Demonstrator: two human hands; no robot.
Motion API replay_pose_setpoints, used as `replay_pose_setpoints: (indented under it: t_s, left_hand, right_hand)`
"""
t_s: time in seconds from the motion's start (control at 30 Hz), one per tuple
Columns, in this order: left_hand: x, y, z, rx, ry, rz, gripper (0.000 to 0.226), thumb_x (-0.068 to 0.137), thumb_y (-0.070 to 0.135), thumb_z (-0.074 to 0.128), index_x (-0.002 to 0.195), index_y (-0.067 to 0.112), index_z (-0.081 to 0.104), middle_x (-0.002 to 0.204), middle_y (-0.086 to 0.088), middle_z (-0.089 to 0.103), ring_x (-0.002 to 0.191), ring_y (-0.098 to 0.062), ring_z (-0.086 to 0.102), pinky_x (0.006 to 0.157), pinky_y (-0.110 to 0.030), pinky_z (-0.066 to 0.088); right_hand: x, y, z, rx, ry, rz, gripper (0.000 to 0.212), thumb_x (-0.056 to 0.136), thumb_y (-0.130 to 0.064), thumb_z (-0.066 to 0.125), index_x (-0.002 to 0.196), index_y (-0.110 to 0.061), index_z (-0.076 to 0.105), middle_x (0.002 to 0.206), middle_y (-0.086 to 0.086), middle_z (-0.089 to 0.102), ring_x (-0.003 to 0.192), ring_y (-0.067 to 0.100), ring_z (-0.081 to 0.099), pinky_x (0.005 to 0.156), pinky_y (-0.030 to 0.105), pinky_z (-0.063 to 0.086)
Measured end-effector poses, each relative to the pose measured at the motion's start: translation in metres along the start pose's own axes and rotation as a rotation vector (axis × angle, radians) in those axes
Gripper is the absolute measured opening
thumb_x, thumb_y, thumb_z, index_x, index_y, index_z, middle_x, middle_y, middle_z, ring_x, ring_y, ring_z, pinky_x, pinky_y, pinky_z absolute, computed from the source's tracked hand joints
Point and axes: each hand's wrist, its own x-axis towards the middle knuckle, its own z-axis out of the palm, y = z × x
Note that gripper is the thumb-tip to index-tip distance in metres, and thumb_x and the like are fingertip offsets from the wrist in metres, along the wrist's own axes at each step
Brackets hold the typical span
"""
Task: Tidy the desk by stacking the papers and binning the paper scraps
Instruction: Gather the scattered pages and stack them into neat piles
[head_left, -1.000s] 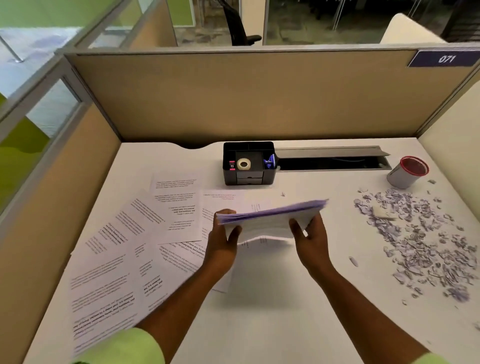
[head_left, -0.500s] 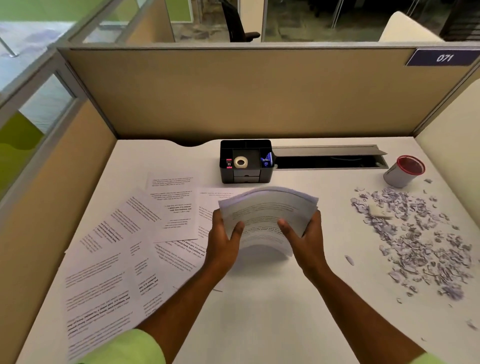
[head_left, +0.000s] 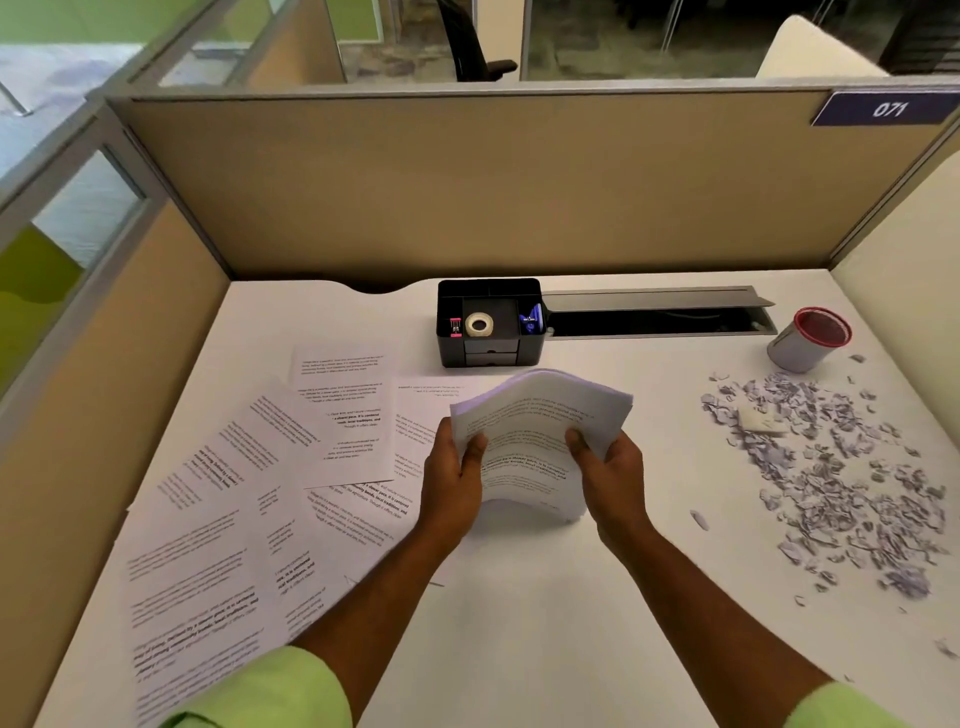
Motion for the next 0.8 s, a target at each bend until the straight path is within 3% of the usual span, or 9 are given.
replay_pose_setpoints:
  t_s: [0.1, 0.2, 0.33, 0.43, 0.53, 0.67, 0.8]
  left_hand:
    - [0.001, 0.005, 0.001, -0.024, 0.024, 0.021, 0.025, 0.099, 0.035, 0.051, 0.119, 0.048, 0.042, 0.11, 0.015, 0.06, 0.102, -0.004, 0.061, 0.079, -0.024, 0.058]
    - [0.003, 0.006, -0.005, 0.005, 0.014, 0.054, 0.027, 0.097, 0.032, 0.057, 0.116, 0.044, 0.042, 0.11, 0.017, 0.059, 0.105, -0.003, 0.059, 0.077, -0.017, 0.053]
    - [0.015, 0.0, -0.014, 0.016, -0.008, 0.036, 0.032, 0.096, 0.026, 0.059, 0.124, 0.035, 0.045, 0.112, 0.015, 0.062, 0.107, -0.005, 0.06, 0.082, -0.02, 0.053]
    - [0.018, 0.002, -0.011, 0.061, -0.032, 0.042, 0.034, 0.1, 0.022, 0.053, 0.131, 0.028, 0.043, 0.116, 0.009, 0.059, 0.108, -0.008, 0.058, 0.086, -0.02, 0.05]
    - [0.017, 0.0, -0.01, 0.066, -0.005, 0.018, 0.032, 0.101, 0.024, 0.05, 0.131, 0.029, 0.041, 0.117, 0.005, 0.058, 0.108, -0.012, 0.059, 0.086, -0.026, 0.052]
    - [0.011, -0.015, -0.012, 0.004, -0.085, -0.014, 0.036, 0.097, 0.031, 0.057, 0.13, 0.035, 0.043, 0.12, 0.007, 0.062, 0.11, -0.012, 0.062, 0.085, -0.033, 0.058]
    - [0.005, -0.026, -0.01, 0.057, -0.097, -0.087, 0.039, 0.094, 0.021, 0.064, 0.129, 0.029, 0.048, 0.12, 0.008, 0.062, 0.112, -0.013, 0.06, 0.087, -0.033, 0.057]
  right_hand:
    - [-0.002, -0.007, -0.001, 0.045, 0.025, -0.037, 0.028, 0.093, -0.009, 0.071, 0.114, -0.026, 0.066, 0.107, -0.002, 0.075, 0.101, 0.02, 0.071, 0.08, 0.033, 0.061]
    - [-0.003, -0.009, -0.008, 0.038, 0.037, -0.092, 0.05, 0.074, -0.008, 0.067, 0.121, -0.022, 0.057, 0.11, 0.001, 0.069, 0.098, 0.011, 0.066, 0.077, 0.024, 0.057]
    - [0.002, -0.008, -0.01, -0.055, 0.04, -0.071, 0.036, 0.085, 0.004, 0.065, 0.109, -0.022, 0.064, 0.102, 0.001, 0.072, 0.094, 0.014, 0.067, 0.076, 0.028, 0.052]
    - [0.007, -0.007, -0.005, -0.101, -0.015, -0.04, 0.033, 0.092, -0.001, 0.068, 0.101, -0.032, 0.067, 0.099, -0.004, 0.074, 0.097, 0.019, 0.069, 0.078, 0.031, 0.057]
    - [0.01, -0.008, -0.005, -0.101, -0.001, -0.051, 0.032, 0.088, -0.004, 0.069, 0.104, -0.032, 0.068, 0.1, -0.003, 0.075, 0.098, 0.022, 0.07, 0.085, 0.043, 0.06]
    - [0.006, -0.001, -0.009, -0.16, 0.005, -0.065, 0.042, 0.085, -0.007, 0.07, 0.123, -0.023, 0.061, 0.109, -0.003, 0.071, 0.101, 0.017, 0.069, 0.08, 0.037, 0.06]
    - [0.001, 0.023, -0.011, -0.398, -0.005, -0.021, 0.018, 0.096, -0.019, 0.068, 0.113, -0.024, 0.067, 0.103, -0.007, 0.073, 0.099, 0.021, 0.071, 0.084, 0.044, 0.06]
